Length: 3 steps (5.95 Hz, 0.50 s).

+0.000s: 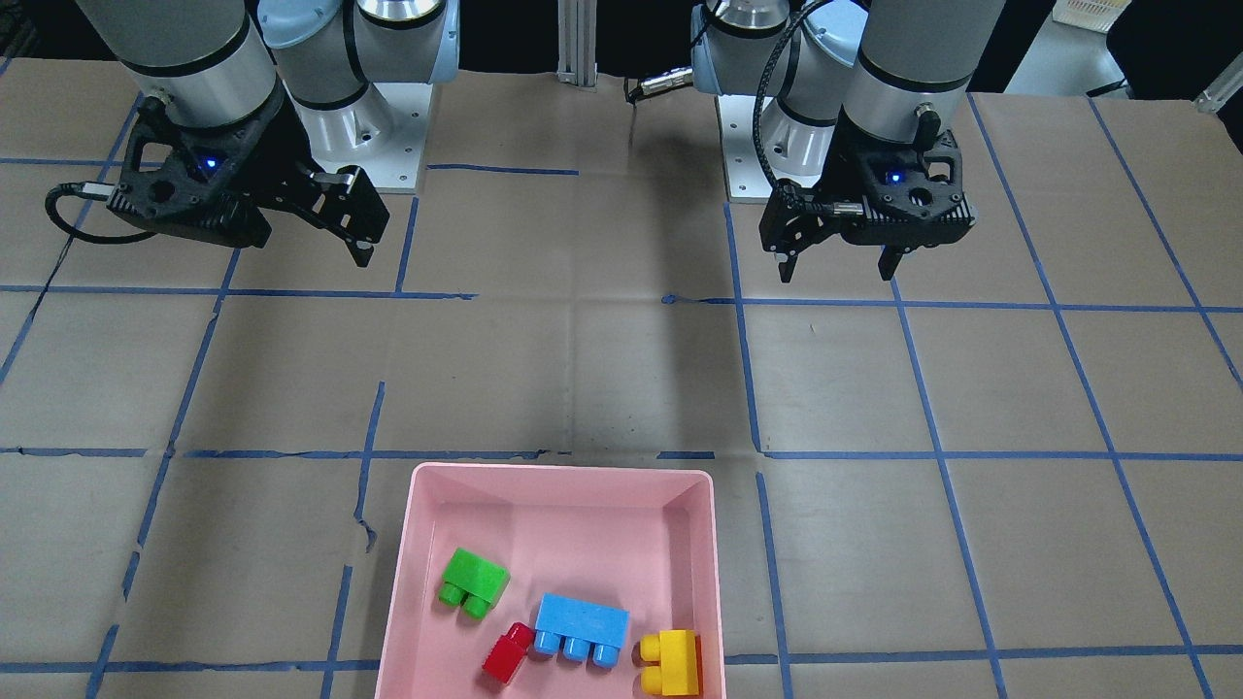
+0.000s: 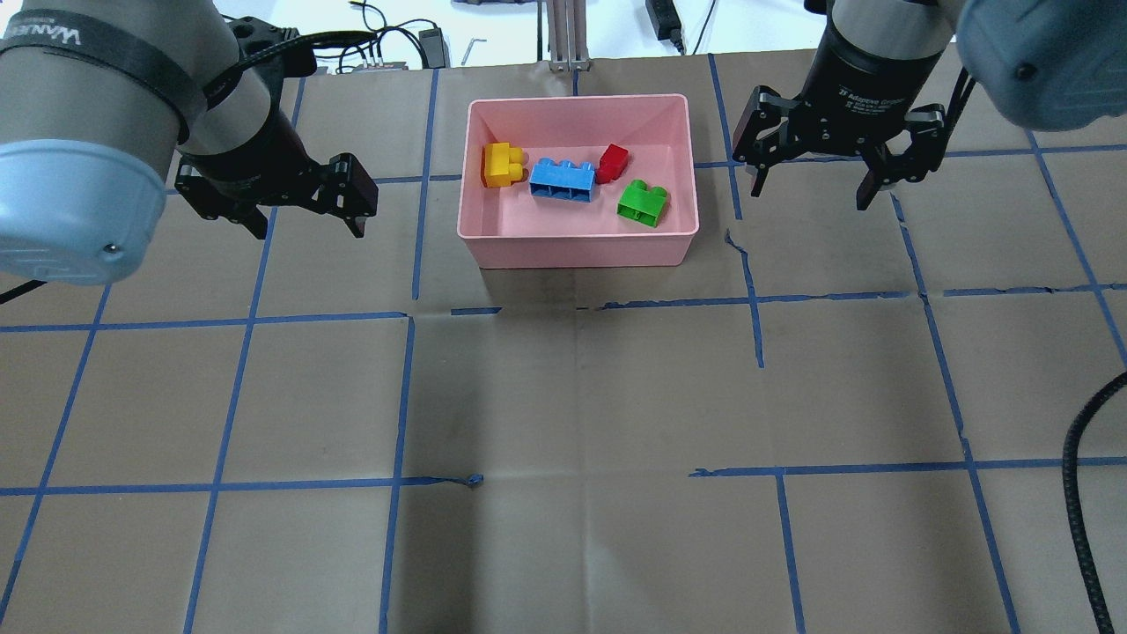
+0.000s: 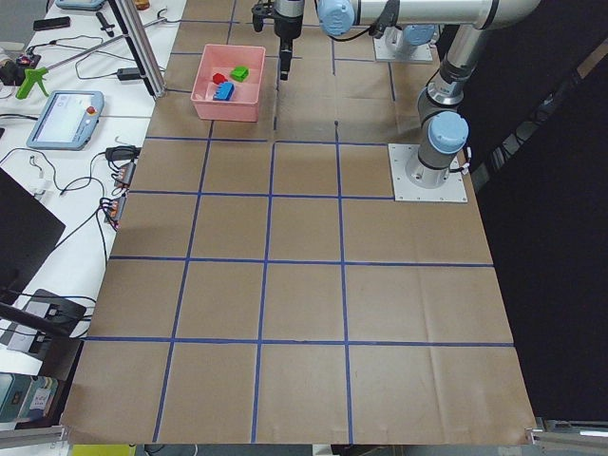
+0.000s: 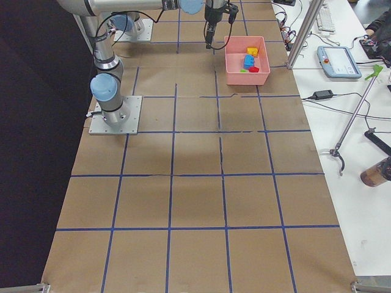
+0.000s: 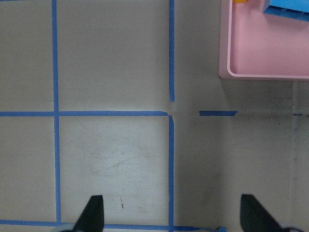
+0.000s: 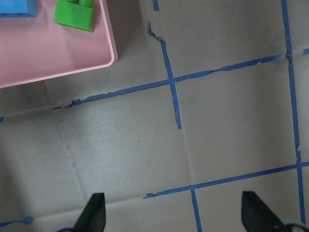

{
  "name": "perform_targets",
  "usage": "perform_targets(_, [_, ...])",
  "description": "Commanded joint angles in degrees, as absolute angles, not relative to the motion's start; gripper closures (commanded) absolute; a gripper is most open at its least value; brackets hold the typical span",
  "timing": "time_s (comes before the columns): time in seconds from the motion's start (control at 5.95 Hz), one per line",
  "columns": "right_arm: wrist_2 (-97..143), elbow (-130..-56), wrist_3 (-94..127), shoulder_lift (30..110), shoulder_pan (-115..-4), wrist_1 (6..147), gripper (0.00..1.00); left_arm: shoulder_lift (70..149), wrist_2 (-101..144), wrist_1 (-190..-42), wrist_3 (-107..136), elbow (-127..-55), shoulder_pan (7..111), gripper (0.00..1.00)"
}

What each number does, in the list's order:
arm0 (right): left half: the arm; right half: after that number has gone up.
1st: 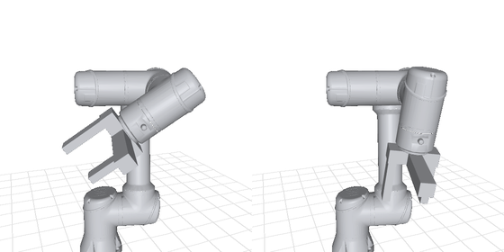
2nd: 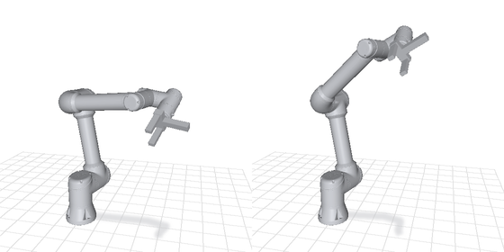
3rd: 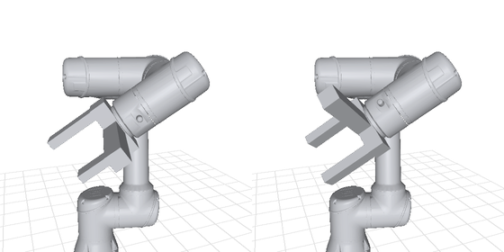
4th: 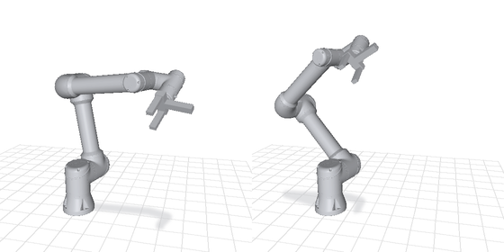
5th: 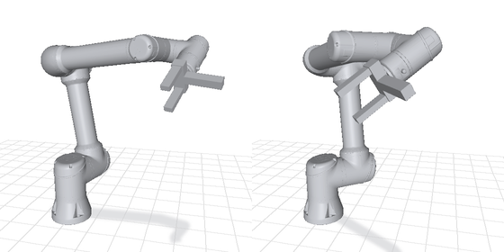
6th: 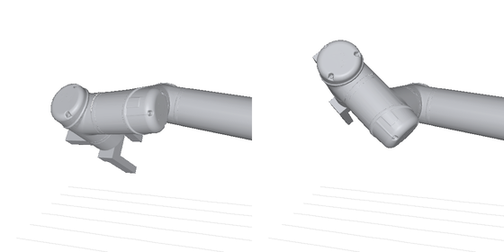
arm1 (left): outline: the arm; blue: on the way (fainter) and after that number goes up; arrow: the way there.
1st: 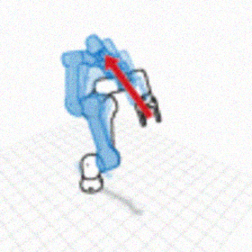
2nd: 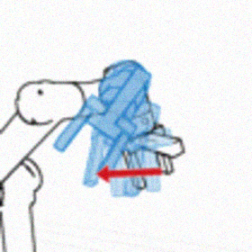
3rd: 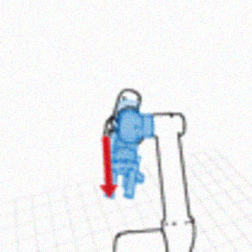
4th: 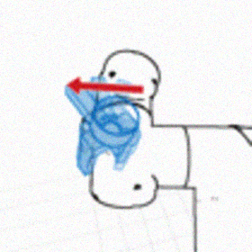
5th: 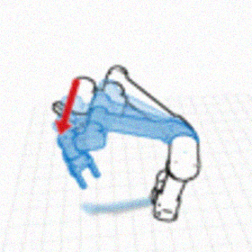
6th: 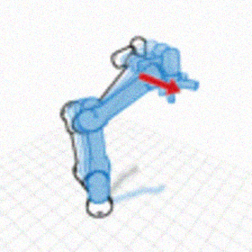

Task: Put all blocks into box

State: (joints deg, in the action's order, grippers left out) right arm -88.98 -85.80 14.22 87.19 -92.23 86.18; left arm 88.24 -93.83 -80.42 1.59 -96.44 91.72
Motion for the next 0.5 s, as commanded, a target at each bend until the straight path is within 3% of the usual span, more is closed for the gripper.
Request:
perform_targets(0.0, [-91.38, -85.96, 13.45, 87.36, -91.76, 86.22, 0.00, 88.33, -94.04, -80.33, 0.45, -96.59, 91.58, 0.01])
perform_targets(0.34, [-91.41, -86.04, 13.80, 87.36, -91.85, 86.31, 0.01, 88.42, -94.04, -80.33, 0.44, -96.59, 91.58, 0.01])
